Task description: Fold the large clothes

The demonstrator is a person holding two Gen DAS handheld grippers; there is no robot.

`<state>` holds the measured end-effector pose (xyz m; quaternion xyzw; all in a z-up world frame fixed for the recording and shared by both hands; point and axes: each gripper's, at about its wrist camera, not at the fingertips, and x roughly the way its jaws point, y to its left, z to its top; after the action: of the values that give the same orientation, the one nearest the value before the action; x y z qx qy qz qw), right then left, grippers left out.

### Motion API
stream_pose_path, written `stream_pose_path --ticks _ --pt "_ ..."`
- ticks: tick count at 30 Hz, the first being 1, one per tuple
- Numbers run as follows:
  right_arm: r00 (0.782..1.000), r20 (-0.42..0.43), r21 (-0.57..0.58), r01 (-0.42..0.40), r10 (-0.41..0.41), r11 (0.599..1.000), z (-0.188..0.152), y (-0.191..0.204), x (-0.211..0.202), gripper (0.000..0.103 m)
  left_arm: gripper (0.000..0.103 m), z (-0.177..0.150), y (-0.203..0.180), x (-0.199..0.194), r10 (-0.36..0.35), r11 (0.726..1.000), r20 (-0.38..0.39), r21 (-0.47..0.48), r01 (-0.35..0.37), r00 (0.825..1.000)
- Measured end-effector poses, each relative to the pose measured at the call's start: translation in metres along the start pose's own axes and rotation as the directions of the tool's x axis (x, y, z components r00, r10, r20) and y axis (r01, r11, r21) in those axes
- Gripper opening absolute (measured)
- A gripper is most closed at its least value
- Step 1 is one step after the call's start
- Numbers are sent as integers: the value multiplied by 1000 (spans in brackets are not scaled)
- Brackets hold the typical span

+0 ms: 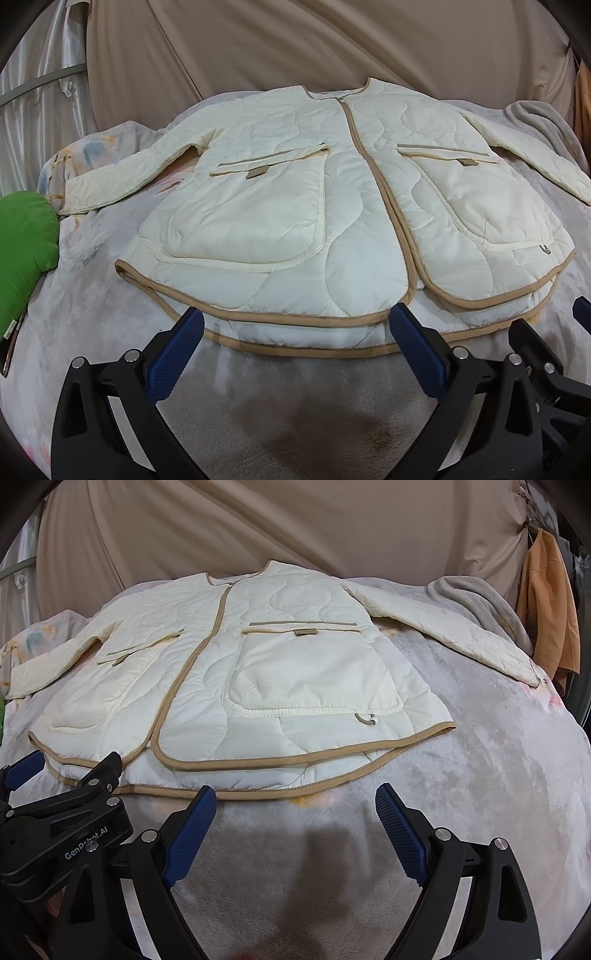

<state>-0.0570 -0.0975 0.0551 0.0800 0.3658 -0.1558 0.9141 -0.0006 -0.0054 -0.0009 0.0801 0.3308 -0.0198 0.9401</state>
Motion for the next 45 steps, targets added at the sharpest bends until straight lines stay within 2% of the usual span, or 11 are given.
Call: stream_pose_path --ticks 45 --pt "1000 -4 -4 9 -9 1000 1 1 1 86 98 0 -1 1 2 1000 -5 3 -2 1000"
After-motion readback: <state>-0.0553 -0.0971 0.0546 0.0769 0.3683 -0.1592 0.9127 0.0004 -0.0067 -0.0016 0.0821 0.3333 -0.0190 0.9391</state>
